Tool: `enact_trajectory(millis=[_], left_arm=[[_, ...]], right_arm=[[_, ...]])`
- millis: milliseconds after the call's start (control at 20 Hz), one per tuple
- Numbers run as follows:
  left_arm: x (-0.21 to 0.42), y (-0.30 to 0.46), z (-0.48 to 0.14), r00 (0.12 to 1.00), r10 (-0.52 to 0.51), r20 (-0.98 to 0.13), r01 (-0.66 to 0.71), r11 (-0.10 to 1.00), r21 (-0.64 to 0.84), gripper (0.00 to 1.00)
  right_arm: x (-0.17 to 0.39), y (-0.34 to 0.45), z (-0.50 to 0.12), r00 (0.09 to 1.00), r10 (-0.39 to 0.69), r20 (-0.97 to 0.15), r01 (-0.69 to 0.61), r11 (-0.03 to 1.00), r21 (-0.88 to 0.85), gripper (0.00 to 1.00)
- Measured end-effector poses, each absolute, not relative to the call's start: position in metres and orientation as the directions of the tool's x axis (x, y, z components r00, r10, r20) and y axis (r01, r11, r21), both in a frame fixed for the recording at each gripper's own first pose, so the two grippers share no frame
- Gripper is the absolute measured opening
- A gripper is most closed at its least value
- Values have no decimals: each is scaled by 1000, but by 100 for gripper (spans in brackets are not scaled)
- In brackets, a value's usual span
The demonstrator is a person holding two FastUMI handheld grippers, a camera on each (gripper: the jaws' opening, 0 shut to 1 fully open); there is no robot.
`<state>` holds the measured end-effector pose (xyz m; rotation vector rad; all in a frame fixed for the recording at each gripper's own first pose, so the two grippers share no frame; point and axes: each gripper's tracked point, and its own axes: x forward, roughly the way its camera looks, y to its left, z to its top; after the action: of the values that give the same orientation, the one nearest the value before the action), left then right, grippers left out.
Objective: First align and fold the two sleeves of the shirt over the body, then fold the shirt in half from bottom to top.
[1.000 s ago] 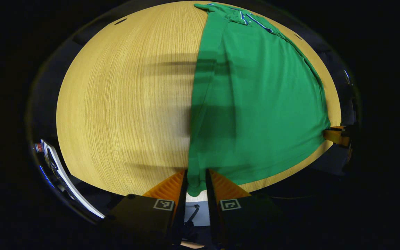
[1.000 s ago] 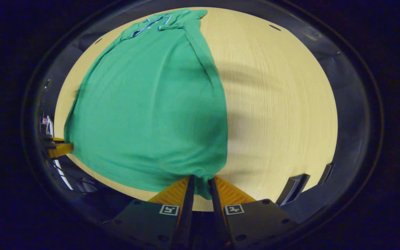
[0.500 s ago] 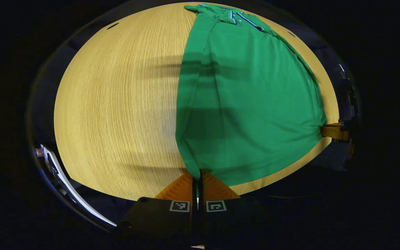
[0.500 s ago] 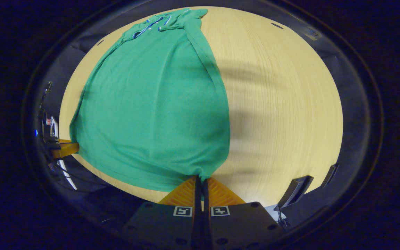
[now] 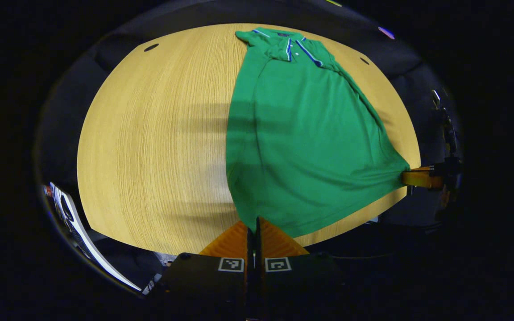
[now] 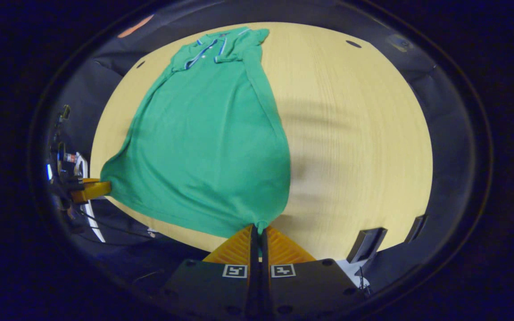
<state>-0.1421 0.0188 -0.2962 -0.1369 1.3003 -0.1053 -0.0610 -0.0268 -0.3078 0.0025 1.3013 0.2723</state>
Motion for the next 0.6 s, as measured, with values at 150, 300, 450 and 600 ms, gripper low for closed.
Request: enact_trajectory(millis=[150,300,450,600], left_arm=[[-116,24,-258,340,-139,-930,7,989,-145,3],[-83,33,-217,414,-119,-903,8,992,-126,4],[-46,51,-171,485,-53,-873,38,999,-39,3],[-9,58,-145,531,-34,-847,32,999,-21,3]], right_arm=[[-44,-19,-273,314,215,-925,-230,962,146,5],[-24,-8,-238,375,249,-893,-241,956,165,5],[0,-4,-205,449,264,-854,-260,953,157,8],[28,-3,-176,516,290,-806,-247,951,184,5]])
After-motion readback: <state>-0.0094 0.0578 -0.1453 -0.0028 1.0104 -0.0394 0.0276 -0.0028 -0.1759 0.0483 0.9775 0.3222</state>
